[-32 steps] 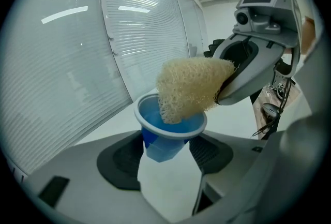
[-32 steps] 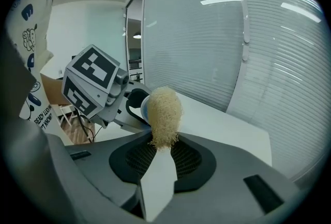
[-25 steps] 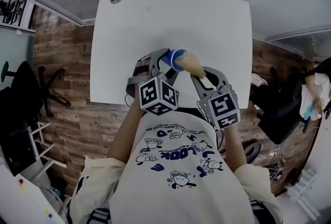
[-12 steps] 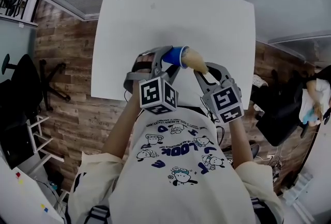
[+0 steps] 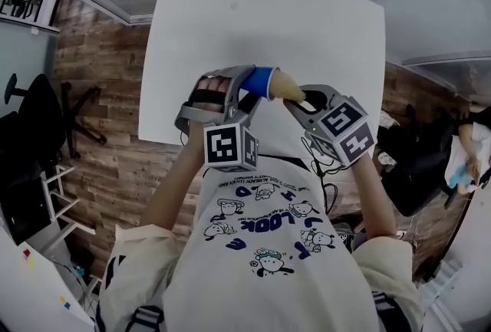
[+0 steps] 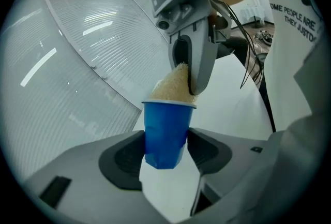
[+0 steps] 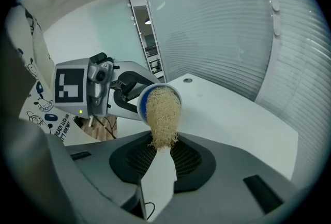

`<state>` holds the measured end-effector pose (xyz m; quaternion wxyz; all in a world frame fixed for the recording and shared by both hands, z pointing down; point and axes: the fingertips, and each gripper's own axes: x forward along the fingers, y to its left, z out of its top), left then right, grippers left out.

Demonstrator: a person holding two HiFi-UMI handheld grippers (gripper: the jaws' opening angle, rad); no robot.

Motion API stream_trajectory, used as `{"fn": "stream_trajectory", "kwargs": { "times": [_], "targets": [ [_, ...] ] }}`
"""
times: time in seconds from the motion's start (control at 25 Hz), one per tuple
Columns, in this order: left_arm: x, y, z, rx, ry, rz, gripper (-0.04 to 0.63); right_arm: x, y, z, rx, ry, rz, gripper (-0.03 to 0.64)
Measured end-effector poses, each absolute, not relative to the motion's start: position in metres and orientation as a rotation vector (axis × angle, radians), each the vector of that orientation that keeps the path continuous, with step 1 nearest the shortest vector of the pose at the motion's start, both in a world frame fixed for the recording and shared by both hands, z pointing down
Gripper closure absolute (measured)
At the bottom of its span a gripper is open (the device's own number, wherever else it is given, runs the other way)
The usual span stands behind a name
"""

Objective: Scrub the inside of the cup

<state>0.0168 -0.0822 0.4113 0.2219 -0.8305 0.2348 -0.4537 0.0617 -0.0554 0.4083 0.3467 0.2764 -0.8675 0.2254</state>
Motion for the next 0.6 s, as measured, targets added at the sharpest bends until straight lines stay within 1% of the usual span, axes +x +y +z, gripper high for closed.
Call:
{"fn": "stream_trajectory", "kwargs": {
  "times": [0.36, 0.6],
  "targets": [
    [0.022, -0.093, 0.399, -2.0, 0.579, -1.276, 0.308, 0.053, -0.066, 0.404, 0.617, -2.234, 0.732, 0.538],
    [0.025, -0.098, 0.392, -1.935, 0.587, -1.267, 0.308, 0.053, -0.07, 0.402, 0.62, -2.257, 0.865, 0.54]
  ]
}}
